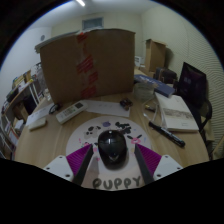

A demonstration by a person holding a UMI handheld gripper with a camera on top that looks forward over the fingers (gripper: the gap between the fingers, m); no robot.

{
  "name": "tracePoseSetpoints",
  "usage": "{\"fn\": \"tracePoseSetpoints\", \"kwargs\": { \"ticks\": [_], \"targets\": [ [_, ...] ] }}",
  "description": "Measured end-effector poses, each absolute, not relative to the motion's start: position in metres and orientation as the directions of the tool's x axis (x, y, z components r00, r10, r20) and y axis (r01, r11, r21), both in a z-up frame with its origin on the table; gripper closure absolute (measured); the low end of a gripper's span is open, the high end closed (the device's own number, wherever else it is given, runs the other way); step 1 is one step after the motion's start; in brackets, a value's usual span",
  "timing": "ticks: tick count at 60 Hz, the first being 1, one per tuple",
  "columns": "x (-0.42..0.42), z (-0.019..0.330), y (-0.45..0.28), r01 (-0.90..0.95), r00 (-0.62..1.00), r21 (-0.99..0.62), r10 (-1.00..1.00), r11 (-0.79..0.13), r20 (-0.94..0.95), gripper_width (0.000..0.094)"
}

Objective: Arrange mouse

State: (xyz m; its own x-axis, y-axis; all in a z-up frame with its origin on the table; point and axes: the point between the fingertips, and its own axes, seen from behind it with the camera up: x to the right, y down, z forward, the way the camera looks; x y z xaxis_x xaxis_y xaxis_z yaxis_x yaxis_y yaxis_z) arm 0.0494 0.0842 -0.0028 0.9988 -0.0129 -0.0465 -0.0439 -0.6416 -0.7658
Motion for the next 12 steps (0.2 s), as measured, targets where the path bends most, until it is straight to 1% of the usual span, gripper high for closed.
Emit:
{"fn": "tracePoseSetpoints", "kwargs": {
  "ticks": [4, 12],
  "targets": [
    [0.046, 0.017, 0.065, -0.060, 0.997, -0.777, -0.001, -0.627, -0.076, 0.0100],
    [0.046, 0.062, 0.006, -0.081, 0.995, -0.796, 0.002, -0.599, -0.103, 0.0094]
  ]
}}
